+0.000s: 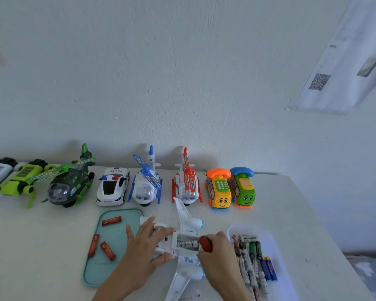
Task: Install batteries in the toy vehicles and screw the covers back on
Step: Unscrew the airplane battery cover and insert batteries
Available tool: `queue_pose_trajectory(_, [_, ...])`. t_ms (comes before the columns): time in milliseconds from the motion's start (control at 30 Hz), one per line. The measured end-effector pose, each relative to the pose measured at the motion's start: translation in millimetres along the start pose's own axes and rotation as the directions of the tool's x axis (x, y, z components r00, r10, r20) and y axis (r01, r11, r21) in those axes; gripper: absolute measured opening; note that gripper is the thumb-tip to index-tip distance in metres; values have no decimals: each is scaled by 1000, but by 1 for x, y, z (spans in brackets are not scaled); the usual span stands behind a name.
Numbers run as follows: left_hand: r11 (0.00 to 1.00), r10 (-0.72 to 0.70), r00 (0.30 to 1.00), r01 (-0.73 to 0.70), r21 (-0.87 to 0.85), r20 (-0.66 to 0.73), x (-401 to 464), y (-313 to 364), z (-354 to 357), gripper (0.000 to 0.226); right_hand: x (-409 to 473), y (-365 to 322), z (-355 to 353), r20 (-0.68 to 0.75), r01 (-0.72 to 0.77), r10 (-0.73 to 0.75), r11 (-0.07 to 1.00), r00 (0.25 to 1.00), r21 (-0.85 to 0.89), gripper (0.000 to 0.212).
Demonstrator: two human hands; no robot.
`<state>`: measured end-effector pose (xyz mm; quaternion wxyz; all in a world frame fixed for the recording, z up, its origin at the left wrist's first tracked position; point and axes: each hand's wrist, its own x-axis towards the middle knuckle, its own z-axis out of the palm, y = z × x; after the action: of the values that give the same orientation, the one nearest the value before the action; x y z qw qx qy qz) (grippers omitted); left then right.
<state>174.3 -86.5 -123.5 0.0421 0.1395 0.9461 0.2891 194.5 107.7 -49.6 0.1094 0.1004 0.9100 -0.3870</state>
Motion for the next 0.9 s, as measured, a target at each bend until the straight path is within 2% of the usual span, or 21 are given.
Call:
queue_pose_trajectory(33, [1000,0,1000,0,2,0,0,0,1,57,-3,-3,3,-3,18,-19,992,1000,-124,18])
queue_pose_trajectory(100, [1000,-3,1000,3,11,-2,0,-1,1,55,-8,-10,8,-16,26,-31,969,999,-245,15])
queue_pose_trajectory(233, [1000,-12,1000,12,15,-26,-1,0,2,46,-8,-14,18,-81,31,-51,972,995,-233,6])
queue_pose_trajectory(300, [1000,1,999,-2,-4,-48,-2,-3,3,46,-6,-12,24,-130,70,-91,985,987,-160,12])
queue_pose_trajectory(400, [999,38,997,-39,-15,-74,-3,-7,7,53,-1,-9,30,-153,138,-131,990,980,38,25])
queue_pose_trajectory(467, [998,50,995,-54,-44,-81,-7,-4,6,49,-1,-10,22,-154,142,-120,980,981,142,19])
queue_pose_trajectory(567, [992,80,992,-89,-90,-101,-11,6,1,49,-3,-3,-14,-257,145,-69,946,964,290,9])
queue_pose_trajectory(667, [980,141,979,-159,-124,-145,-13,7,0,57,4,25,-55,-333,58,43,956,942,286,8])
queue_pose_trajectory(800, [971,175,952,-209,-115,-252,-15,-3,10,60,13,69,-71,-236,-168,206,971,950,173,8])
queue_pose_trajectory(900, [971,192,920,-228,-69,-342,-14,-1,9,55,16,87,-69,-221,-195,214,975,951,106,8])
